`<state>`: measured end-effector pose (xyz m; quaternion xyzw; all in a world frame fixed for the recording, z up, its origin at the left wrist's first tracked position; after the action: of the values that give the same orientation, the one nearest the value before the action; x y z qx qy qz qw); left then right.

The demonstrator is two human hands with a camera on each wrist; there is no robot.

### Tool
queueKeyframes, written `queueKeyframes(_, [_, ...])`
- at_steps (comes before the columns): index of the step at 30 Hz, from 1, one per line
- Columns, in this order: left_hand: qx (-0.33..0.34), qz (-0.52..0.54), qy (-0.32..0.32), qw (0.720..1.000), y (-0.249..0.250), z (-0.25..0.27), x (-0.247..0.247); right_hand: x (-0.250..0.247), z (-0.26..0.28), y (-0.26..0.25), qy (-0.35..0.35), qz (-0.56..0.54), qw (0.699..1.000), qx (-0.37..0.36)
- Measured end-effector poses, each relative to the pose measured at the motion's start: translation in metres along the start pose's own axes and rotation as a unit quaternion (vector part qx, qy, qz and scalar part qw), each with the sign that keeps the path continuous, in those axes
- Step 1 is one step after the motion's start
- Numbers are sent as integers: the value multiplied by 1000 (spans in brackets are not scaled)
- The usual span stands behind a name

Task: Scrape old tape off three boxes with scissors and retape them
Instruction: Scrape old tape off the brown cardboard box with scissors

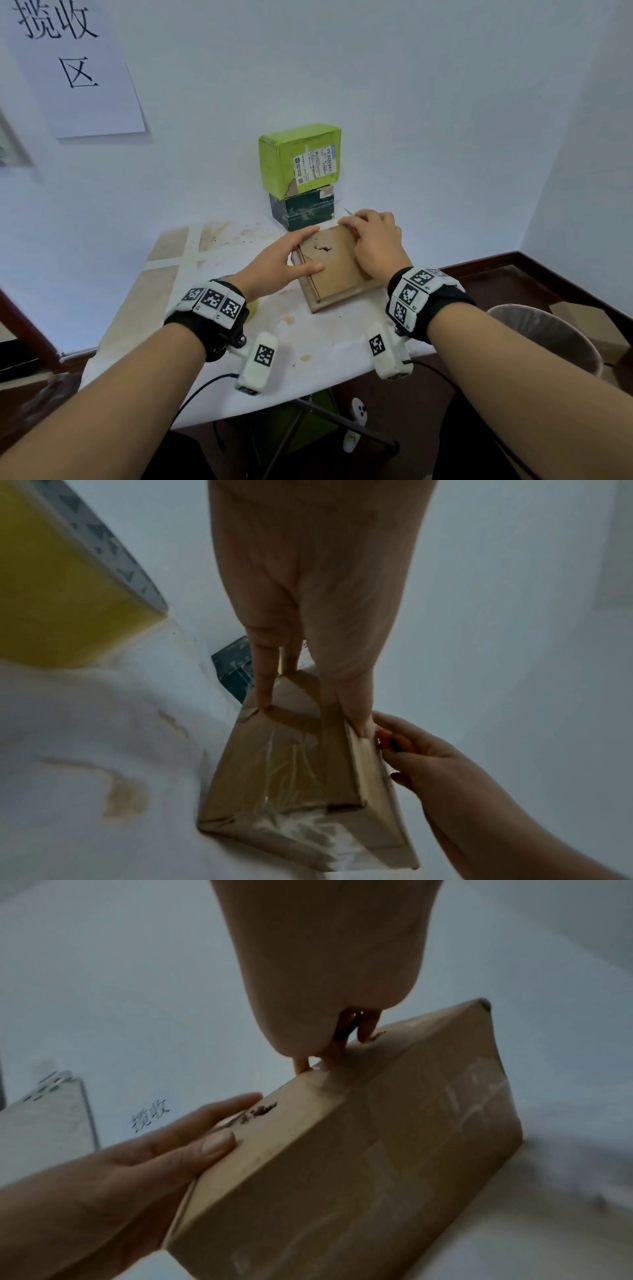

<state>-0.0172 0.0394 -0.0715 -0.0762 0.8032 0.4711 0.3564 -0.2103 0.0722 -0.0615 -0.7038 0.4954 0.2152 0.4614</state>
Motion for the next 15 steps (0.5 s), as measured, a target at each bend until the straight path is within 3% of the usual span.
queueKeyframes(4, [86,-95,-3,992,4,-2,-2,0,1,-2,2,-4,1000,9])
queueKeyframes(15, [121,-171,-21,978,-1,0,1,5,9,-1,26,2,999,20])
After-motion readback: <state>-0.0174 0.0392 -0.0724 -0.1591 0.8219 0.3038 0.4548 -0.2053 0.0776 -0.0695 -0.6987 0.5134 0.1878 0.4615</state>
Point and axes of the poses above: each hand's wrist, its own z-axis away from the middle knuckle, its own x-axis out of the palm, y = z × x, the point moved 2 cm from there along -z, towards the middle knuckle, and after that the axes turned 6 degrees about y, right-handed, at the moved point
